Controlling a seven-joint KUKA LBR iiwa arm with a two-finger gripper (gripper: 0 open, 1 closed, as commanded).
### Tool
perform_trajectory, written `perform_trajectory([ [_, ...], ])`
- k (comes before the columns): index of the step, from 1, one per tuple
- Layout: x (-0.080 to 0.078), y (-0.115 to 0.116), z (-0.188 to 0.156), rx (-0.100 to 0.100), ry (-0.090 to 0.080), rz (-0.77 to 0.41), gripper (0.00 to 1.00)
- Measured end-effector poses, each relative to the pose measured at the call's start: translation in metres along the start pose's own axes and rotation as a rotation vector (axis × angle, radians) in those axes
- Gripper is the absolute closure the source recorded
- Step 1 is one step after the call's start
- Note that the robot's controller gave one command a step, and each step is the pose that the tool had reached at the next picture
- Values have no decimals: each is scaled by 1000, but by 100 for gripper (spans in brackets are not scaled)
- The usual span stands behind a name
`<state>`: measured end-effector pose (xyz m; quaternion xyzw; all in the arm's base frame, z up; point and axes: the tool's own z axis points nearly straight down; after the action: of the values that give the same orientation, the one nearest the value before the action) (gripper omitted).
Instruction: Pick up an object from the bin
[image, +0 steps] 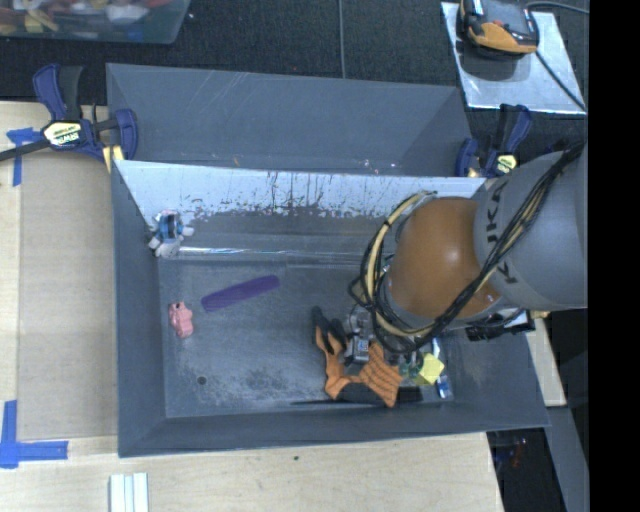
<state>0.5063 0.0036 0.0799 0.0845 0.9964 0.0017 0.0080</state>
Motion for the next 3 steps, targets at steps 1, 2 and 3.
perform_trajectory([
  [1,2,0,-39,1,8,0,100],
  [2,0,0,-66,0,2,1,100],
  [3,1,-1,-75,1,6,0,100],
])
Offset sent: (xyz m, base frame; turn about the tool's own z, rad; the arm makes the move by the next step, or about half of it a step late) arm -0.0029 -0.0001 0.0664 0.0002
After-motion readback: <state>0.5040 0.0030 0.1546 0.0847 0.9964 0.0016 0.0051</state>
